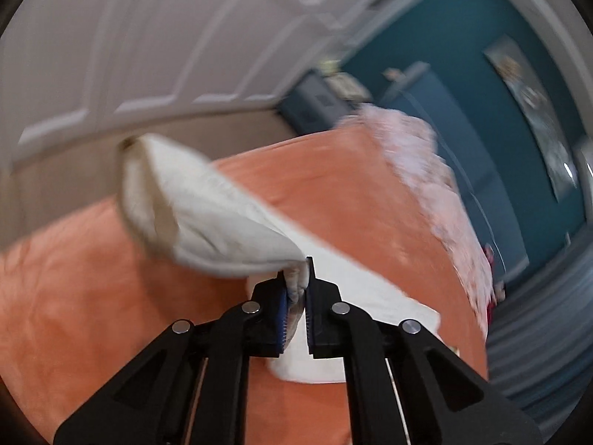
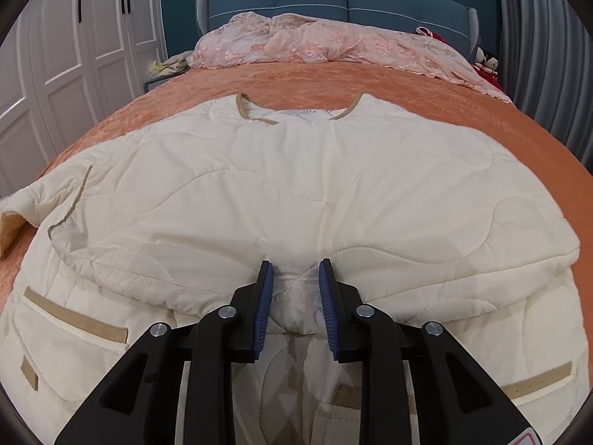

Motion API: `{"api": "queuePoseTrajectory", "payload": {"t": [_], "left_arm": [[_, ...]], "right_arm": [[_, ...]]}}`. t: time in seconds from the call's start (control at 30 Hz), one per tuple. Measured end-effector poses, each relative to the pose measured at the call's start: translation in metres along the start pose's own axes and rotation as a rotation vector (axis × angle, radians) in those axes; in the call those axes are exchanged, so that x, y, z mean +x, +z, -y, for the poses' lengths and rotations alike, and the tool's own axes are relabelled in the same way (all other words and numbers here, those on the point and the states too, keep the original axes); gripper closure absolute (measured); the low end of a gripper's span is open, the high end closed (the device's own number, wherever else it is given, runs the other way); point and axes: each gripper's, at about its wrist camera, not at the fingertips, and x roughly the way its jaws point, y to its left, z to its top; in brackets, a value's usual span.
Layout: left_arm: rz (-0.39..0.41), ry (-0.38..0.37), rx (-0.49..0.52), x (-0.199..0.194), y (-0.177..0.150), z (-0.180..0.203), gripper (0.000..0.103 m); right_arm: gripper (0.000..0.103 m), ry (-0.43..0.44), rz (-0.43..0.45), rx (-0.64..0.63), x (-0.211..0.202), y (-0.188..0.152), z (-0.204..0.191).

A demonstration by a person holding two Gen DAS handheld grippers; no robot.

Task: Fold large clothes
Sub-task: 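Grasp the other sleeve with the left gripper and lift it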

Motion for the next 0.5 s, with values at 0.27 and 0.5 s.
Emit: {"api": "queuePoseTrajectory", "payload": {"t": [0.27,0.5], "left_arm": [[0.03,-0.247,0.373,-0.023,-0.02,0.213,0.097],[-0.081,-0.452,0.55,-0.012,-0.098,0.359,0.098]], "right_arm": [[0.063,0.007,0.103,0.124,-0.056,-0.001,0.029],[0.063,0.04,0.137,0.133,-0.108,-0.011,0.068]]}}
